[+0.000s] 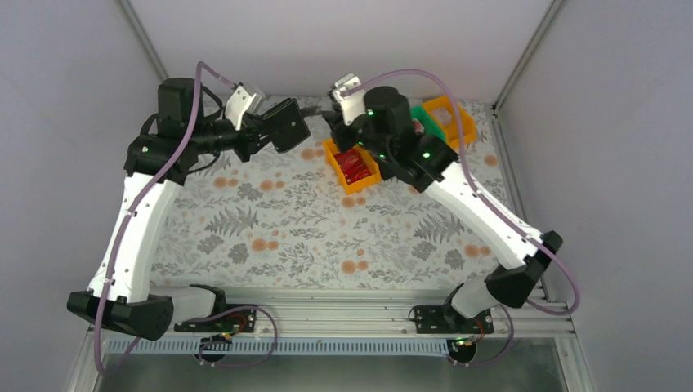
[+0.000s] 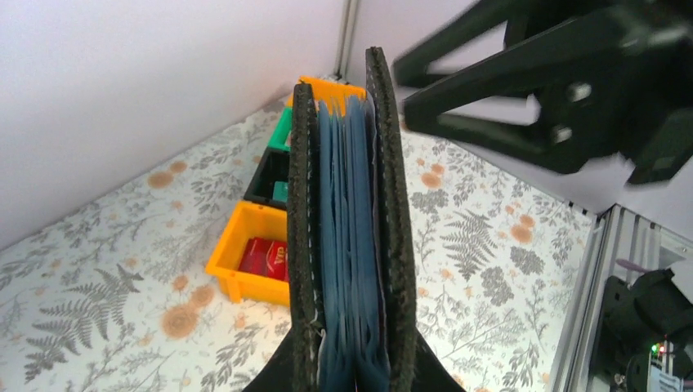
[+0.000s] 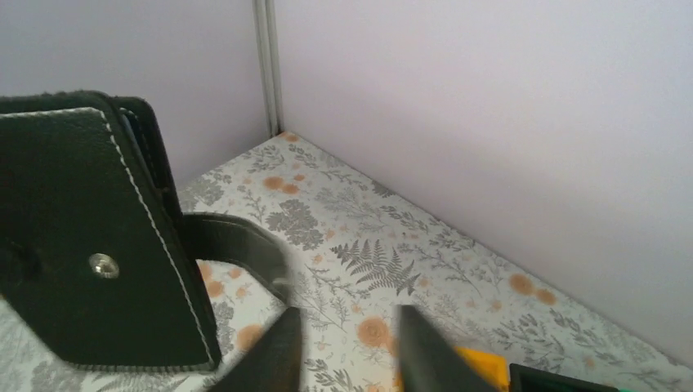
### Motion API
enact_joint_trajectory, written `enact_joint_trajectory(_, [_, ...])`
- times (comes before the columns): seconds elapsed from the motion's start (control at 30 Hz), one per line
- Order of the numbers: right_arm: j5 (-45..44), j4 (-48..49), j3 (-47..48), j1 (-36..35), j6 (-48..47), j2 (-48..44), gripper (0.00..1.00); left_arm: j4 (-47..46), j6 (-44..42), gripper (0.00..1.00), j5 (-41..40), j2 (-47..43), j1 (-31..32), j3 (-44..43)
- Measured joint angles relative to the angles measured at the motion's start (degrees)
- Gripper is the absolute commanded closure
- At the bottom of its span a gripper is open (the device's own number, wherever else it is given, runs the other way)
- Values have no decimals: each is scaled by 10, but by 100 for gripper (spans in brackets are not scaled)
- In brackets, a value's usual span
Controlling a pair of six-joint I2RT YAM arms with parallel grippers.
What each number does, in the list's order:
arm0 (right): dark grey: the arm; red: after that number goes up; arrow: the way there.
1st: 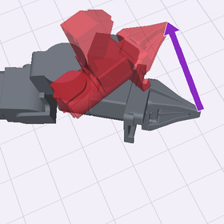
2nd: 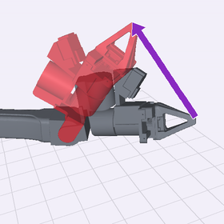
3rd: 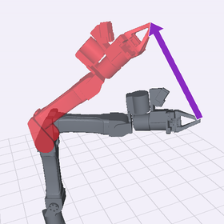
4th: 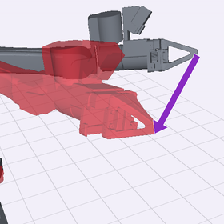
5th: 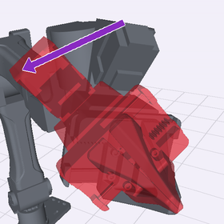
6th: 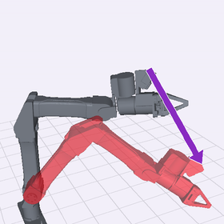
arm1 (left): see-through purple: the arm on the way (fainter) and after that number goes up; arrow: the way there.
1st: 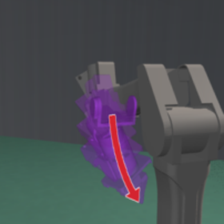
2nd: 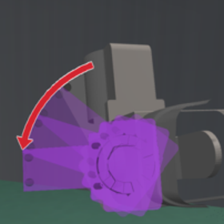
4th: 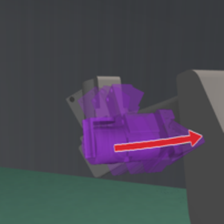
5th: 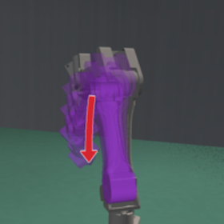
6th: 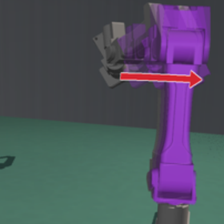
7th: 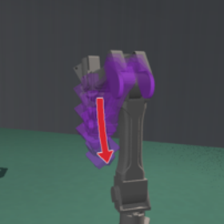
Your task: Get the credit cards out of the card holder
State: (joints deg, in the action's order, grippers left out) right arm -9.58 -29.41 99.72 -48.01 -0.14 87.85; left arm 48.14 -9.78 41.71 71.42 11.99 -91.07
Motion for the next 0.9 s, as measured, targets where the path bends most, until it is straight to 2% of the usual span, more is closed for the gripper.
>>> enact_joint_trajectory(0.03, [21, -2, -9, 10, -8, -14, 42, 8, -7, 98, 1, 0, -2, 0])
enact_joint_trajectory(0.07, [40, -3, -17, 19, -14, -25, 34, 19, -17, 98, 1, 0, -4, -2])
enact_joint_trajectory(0.23, [191, 15, -92, 50, -52, -125, 2, 52, -81, 98, 0, -3, -9, -26])
enact_joint_trajectory(0.27, [226, 22, -107, 50, -59, -145, 1, 55, -93, 98, 0, -5, -10, -28])
enact_joint_trajectory(0.43, [330, 82, -122, 50, -41, -174, 1, 83, -139, 98, -4, -12, -10, -53])
enact_joint_trajectory(0.6, [406, 111, -94, 50, -12, -114, 2, 103, -180, 98, 16, -12, -10, -61])
enact_joint_trajectory(0.8, [506, 63, -48, 71, -30, -40, 8, 167, -294, 98, 97, -19, -10, -69])
enact_joint_trajectory(0.9, [545, 39, -47, 76, -47, -42, 22, 199, -350, 98, 129, -30, -10, -69])
